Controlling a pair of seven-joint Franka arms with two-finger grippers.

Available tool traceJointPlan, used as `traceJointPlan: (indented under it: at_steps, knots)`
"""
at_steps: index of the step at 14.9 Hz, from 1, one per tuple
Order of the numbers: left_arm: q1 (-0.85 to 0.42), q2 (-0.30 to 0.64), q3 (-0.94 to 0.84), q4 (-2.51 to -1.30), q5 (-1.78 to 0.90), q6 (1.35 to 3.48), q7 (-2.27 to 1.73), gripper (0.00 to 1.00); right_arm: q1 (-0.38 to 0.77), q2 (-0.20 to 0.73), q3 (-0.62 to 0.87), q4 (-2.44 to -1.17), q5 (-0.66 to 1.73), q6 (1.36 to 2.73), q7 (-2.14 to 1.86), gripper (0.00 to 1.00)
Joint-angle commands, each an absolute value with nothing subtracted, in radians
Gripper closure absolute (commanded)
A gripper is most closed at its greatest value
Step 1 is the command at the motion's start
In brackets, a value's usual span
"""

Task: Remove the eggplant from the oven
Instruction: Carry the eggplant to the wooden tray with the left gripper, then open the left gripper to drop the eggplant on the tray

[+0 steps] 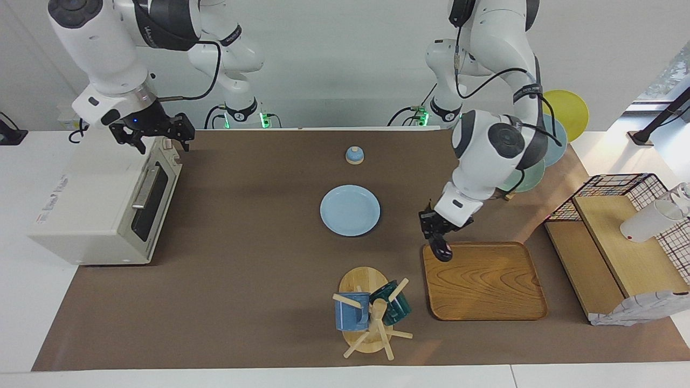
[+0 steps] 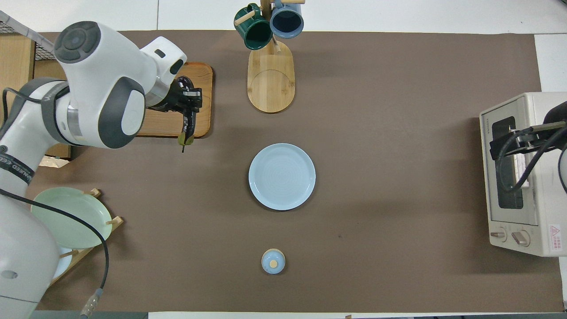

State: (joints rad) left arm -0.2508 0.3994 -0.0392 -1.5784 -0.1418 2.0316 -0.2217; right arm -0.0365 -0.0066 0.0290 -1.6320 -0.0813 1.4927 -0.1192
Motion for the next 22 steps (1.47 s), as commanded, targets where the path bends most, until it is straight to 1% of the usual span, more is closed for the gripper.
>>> traceJointPlan:
  at_steps: [1, 2, 3, 4, 6, 8, 11, 12, 13, 16, 18, 22]
  knots:
    - [-0.18, 0.495, -0.051, -1.487, -0.106, 2.006, -0.138, 1.0, -0.034, -0.005, 0.011, -1.628, -0.054, 1.48, -0.106, 0.0]
    - [-0.158, 0.527, -0.051, -1.465, -0.086, 2.016, -0.117, 1.0, -0.035, -0.012, 0.011, -1.628, -0.052, 1.48, -0.101, 0.0]
    - [-0.119, 0.581, -0.051, -1.444, -0.075, 2.043, -0.059, 1.0, -0.041, -0.011, 0.011, -1.631, -0.051, 1.48, -0.101, 0.0]
    - [-0.114, 0.592, -0.049, -1.456, -0.072, 2.115, -0.049, 1.0, -0.043, -0.012, 0.011, -1.632, -0.051, 1.476, -0.103, 0.0]
    - [-0.114, 0.584, -0.049, -1.524, -0.067, 2.178, -0.049, 1.0, -0.043, -0.014, 0.011, -1.631, -0.051, 1.479, -0.103, 0.0]
    - [-0.114, 0.58, -0.049, -1.548, -0.067, 2.19, -0.049, 1.0, -0.04, -0.015, 0.011, -1.632, -0.051, 1.479, -0.101, 0.0]
    - [-0.114, 0.578, -0.049, -1.548, -0.067, 2.192, -0.048, 1.0, -0.034, -0.02, 0.012, -1.631, -0.051, 1.48, -0.104, 0.0]
    - [-0.114, 0.578, -0.049, -1.548, -0.067, 2.188, -0.048, 0.52, -0.034, -0.024, 0.014, -1.631, -0.051, 1.482, -0.104, 0.0]
    - [-0.114, 0.578, -0.048, -1.539, -0.066, 2.174, -0.046, 0.01, -0.034, -0.032, 0.015, -1.632, -0.051, 1.482, -0.104, 0.0]
    - [-0.115, 0.571, -0.048, -1.502, -0.058, 2.117, -0.049, 0.0, -0.04, -0.032, 0.015, -1.632, -0.051, 1.48, -0.104, 0.0]
    - [-0.112, 0.51, -0.048, -1.511, -0.058, 2.097, -0.057, 0.0, -0.044, -0.034, 0.014, -1.632, -0.051, 1.48, -0.104, 0.0]
    - [-0.089, 0.379, -0.046, -1.513, -0.06, 1.973, -0.06, 0.0, -0.041, -0.032, 0.015, -1.632, -0.051, 1.48, -0.104, 0.0]
